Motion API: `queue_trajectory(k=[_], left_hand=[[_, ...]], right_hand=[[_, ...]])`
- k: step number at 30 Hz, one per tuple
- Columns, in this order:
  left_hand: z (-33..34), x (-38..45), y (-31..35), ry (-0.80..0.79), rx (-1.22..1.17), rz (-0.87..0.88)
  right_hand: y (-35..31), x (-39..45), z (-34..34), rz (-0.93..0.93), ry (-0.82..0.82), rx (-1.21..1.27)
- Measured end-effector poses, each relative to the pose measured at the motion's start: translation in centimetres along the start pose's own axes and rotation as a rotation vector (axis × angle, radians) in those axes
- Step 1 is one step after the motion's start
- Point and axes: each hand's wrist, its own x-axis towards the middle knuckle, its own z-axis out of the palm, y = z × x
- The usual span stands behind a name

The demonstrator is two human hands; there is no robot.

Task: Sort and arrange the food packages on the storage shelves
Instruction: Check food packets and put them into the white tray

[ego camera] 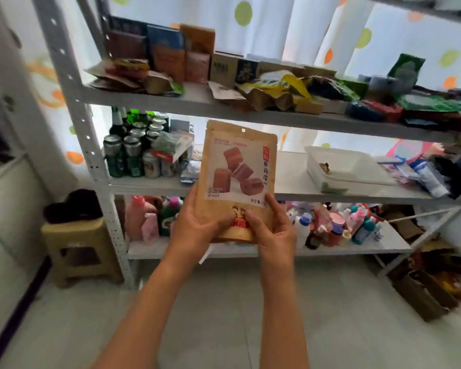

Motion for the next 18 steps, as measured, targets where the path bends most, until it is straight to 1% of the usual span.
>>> queue_trajectory(k=[4,6,8,12,14,16,18], left_hand=[[-3.0,4.6,1.2,0.083,-0.044,0.020],[-4.2,7.3,2.3,0.124,-0.018,0.047],[-5.5,10.3,2.8,0.125,-0.022,0.071],[-7.9,16.5,3.8,0.126,-0.046,0.062],[-8.5,19.2,4.6,0.132,-0.031,0.081],[-9.0,21.9,5.6,0.143,-0.017,0.109],[-9.3,24.6,6.5,0.166,-0.013,0.127]], right_hand=[[0.2,4.8,5.1,0.020,-0.105,-0.103],[0.1,7.5,7.7,0.016,-0.140,-0.133],[0.1,10.2,10.1,-0.001,-0.149,-0.170],[-0.3,15.3,14.3,-0.019,-0.156,-0.252],[-1.1,17.8,16.0,-0.034,-0.183,-0.329],[-2.1,20.5,17.3,-0.072,-0.235,-0.407],[-3.0,23.0,18.2,-0.146,-0.253,-0.490]])
